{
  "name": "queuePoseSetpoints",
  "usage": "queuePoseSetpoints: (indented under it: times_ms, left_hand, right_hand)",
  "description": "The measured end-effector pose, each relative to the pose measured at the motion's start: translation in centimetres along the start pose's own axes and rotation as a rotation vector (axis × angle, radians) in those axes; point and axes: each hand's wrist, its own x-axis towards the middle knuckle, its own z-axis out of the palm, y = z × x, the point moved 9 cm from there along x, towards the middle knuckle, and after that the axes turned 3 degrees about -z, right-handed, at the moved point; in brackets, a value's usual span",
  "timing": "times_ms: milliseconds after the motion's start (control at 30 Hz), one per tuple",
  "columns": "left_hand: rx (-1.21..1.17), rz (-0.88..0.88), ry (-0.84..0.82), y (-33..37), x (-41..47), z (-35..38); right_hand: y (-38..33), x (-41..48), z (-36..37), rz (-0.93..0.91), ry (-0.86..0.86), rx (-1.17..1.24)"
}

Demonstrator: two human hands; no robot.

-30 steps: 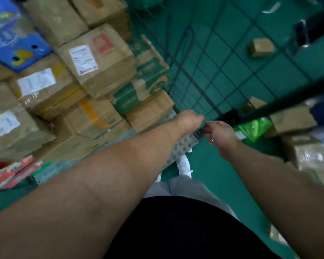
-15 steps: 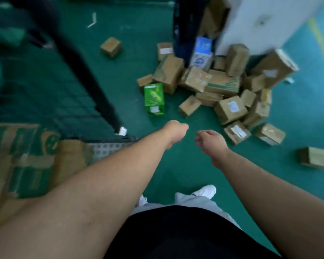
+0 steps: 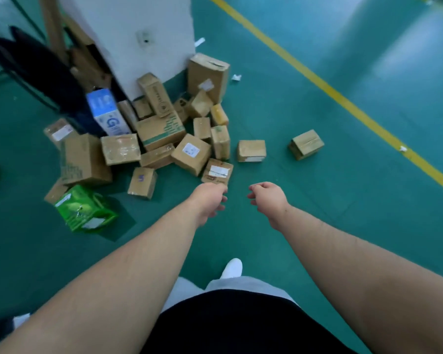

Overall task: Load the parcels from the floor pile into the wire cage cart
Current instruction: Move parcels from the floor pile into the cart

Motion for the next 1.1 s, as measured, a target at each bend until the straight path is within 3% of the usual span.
queuePoseSetpoints:
  times_ms: [367,767,933,1100]
  left_hand:
    - [0.220,-0.068,-0.099,10.2,8.3,8.5]
    - [0.555,0.087,-0.280,33.6,16.5,23.3]
    - [0.621,0.044,-0.353,37.4,17.4,29.9]
    - [0.698,-0.009,-0.351,38.8,18.8,37.0]
  right_hand:
    - [1.6,8.2,-10.2,0.155,0.121,0.186]
    - [-5.5,18.1,-27.0,0.226,0.397,0.234]
    - [-4.9,20.1,-30.4,0.252,0.399,0.309]
    - [-1.3,23.5,-36.4,0.322,0.285,0.145]
